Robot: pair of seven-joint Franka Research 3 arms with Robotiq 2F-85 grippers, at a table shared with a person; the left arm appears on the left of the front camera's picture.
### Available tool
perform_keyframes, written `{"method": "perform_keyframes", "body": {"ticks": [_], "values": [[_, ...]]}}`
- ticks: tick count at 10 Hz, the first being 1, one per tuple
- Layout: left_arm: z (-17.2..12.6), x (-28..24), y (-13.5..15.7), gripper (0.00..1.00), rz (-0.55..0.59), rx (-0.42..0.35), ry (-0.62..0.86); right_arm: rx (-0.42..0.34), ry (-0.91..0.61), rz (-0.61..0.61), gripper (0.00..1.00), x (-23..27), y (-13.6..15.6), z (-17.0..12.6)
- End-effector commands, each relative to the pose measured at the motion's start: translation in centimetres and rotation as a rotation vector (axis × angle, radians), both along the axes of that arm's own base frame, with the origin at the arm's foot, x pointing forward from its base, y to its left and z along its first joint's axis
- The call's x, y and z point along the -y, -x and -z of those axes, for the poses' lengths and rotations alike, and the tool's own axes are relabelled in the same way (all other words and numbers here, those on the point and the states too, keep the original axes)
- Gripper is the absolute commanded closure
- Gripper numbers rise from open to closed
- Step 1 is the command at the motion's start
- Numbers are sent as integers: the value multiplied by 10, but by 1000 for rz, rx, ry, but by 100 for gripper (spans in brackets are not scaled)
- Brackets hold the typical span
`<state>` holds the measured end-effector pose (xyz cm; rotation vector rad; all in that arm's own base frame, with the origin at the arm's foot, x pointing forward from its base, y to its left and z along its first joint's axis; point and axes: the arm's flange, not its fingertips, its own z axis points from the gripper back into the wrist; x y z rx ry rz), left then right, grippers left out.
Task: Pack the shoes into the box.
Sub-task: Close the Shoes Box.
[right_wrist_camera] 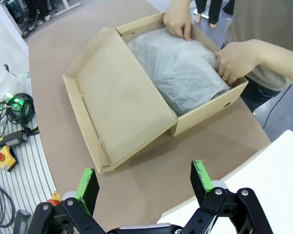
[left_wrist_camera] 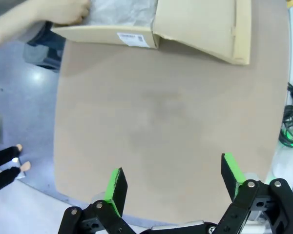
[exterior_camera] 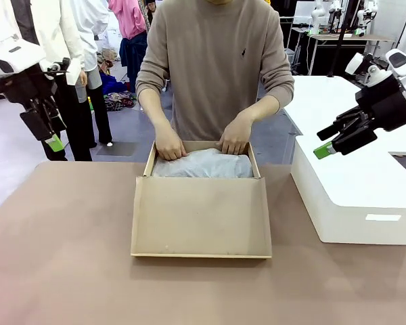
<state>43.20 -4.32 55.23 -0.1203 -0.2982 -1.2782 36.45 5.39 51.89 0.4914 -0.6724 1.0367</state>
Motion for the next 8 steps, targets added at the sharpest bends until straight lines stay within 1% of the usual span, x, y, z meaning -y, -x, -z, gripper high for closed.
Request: {"method": "perform_keyframes", "body": {"ticks": [1,2,3,4,5,8], "values": [[0,-8,-3,0,-3,11,37,23,-36,-20,0,-1,-3,2],[-1,-14,-2,0,-12,13,44,23,-36,-20,0,-1,-3,2],[-4,-16,0,0,5,19,24,23,-36,-20,0,-1,-3,2],[-6,-17,1,0,2,11,34,23,-36,-20,0,-1,-3,2],[0,-10,-3,0,-23,3,18,23,-36,-20,0,-1,-3,2],[0,-10,-3,0,-23,3,18,23,-36,-20,0,-1,-3,2]]}}
